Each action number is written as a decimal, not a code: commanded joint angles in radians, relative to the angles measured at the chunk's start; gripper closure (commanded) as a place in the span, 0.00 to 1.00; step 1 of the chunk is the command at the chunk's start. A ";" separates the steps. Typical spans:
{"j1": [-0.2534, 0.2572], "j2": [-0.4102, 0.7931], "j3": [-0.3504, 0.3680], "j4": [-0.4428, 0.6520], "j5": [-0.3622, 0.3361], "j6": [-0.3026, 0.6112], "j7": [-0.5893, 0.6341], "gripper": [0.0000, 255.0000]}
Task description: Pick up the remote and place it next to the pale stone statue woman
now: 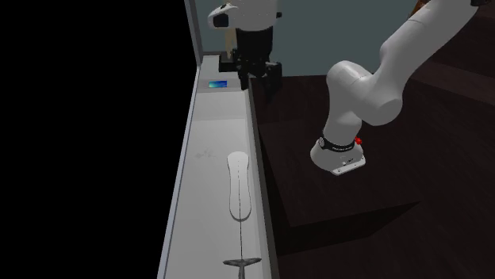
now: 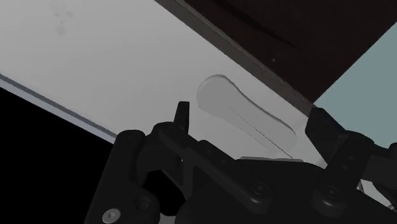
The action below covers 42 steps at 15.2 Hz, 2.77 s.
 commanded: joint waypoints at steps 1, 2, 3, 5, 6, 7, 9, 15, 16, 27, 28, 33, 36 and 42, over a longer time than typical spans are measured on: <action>0.038 0.045 0.000 -0.023 -0.009 0.074 -0.082 0.00; 0.055 0.066 0.000 -0.035 -0.014 0.109 -0.122 0.00; 0.072 0.088 0.001 -0.046 -0.018 0.144 -0.161 0.00; 0.106 0.134 0.002 -0.066 -0.026 0.214 -0.239 0.00; 0.123 0.157 0.003 -0.075 -0.030 0.249 -0.277 0.00; 0.139 0.181 0.005 -0.084 -0.034 0.284 -0.315 0.00; 0.171 0.229 0.009 -0.100 -0.042 0.355 -0.389 0.00; 0.262 0.381 0.029 -0.141 -0.067 0.567 -0.603 0.00; 0.271 0.397 0.032 -0.144 -0.069 0.589 -0.624 0.00; 0.269 0.473 0.029 -0.188 -0.071 0.708 -0.624 0.00; 0.269 0.473 0.029 -0.188 -0.071 0.708 -0.624 0.00; 0.269 0.472 0.029 -0.188 -0.071 0.708 -0.624 1.00; 0.269 0.472 0.029 -0.188 -0.071 0.708 -0.624 1.00; 0.269 0.462 0.030 -0.183 -0.071 0.692 -0.624 1.00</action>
